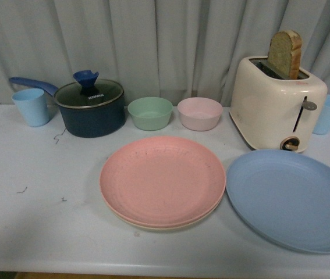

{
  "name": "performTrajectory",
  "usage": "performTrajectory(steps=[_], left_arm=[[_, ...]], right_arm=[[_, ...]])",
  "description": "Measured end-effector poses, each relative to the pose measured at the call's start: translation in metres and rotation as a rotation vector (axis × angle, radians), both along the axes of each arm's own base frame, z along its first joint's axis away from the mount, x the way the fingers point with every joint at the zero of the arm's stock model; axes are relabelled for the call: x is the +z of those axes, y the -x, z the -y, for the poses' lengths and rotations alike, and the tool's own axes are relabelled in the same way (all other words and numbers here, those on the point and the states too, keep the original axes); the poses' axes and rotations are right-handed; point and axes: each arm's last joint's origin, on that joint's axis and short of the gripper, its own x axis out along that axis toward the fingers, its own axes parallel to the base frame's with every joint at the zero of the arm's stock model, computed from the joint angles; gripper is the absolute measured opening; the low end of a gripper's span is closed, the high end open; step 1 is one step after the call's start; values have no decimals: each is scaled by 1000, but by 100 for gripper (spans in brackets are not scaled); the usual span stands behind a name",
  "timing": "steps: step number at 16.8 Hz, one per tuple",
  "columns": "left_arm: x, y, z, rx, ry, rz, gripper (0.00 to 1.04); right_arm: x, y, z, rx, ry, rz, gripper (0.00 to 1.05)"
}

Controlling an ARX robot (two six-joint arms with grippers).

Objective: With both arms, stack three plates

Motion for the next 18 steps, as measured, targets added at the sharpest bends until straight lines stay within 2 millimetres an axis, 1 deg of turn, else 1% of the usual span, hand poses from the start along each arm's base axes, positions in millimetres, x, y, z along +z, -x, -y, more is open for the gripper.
performTrajectory(steps=[8,15,17,18], left_arm=[[4,18,0,0,0,13,2],[3,27,0,0,0,14,2],[-3,36,0,0,0,-35,2],[3,38,0,0,0,24,2]], right_arm=[[0,0,0,0,0,0,98],[0,0,0,0,0,0,98],[0,0,0,0,0,0,98],[0,0,0,0,0,0,98]])
